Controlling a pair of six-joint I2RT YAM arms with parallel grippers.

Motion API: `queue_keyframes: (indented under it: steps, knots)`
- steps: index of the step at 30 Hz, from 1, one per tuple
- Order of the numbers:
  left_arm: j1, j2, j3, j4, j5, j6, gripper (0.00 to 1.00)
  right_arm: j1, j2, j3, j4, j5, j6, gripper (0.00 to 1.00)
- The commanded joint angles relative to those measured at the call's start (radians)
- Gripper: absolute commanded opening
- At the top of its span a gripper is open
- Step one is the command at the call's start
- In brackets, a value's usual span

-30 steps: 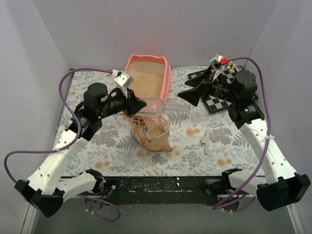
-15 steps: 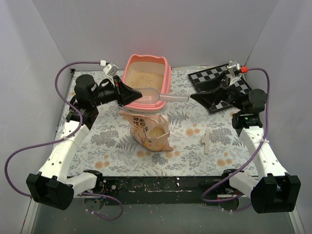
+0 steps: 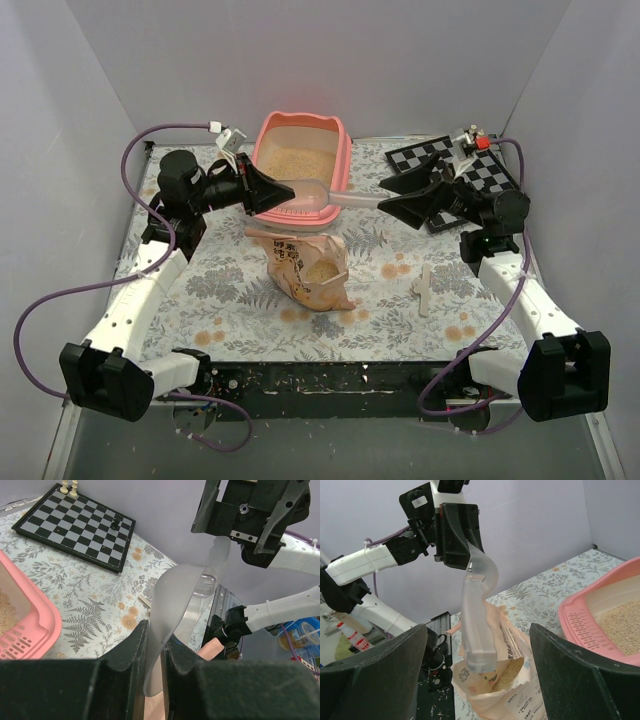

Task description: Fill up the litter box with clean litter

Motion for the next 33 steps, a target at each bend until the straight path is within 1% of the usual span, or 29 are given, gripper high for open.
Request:
queue_keyframes:
  steps: [1,6,9,12,14,18,23,28,33]
  knots:
    - [0.010,-0.002,-0.009,0.027,0.009,-0.018,0.00,0.052,0.015,0.040,0.014,0.020,-0.031,0.90]
    - [0.013,0.010,0.000,0.024,0.004,-0.015,0.00,0.102,0.026,0.060,-0.070,0.049,-0.107,0.89]
    - [0.016,0.013,0.002,0.019,0.001,-0.010,0.00,0.116,0.043,0.088,-0.107,0.043,-0.125,0.88]
    - [0.014,0.018,0.014,0.005,0.010,0.001,0.00,0.128,0.069,0.130,-0.174,0.022,-0.151,0.83]
    - [0.016,0.019,0.017,-0.002,0.011,0.007,0.00,0.138,0.081,0.163,-0.243,0.008,-0.188,0.82]
    - [0.014,0.026,0.022,-0.004,0.007,0.011,0.00,0.144,0.106,0.200,-0.300,-0.026,-0.191,0.78]
    - [0.014,0.026,0.028,-0.005,0.009,0.015,0.00,0.148,0.116,0.226,-0.406,-0.033,-0.246,0.76]
    - [0.016,0.027,0.029,-0.001,-0.009,-0.004,0.00,0.158,0.093,0.203,-0.403,-0.012,-0.257,0.76]
    - [0.016,0.009,0.005,0.027,-0.048,-0.054,0.00,0.165,0.084,0.171,-0.346,0.014,-0.229,0.75]
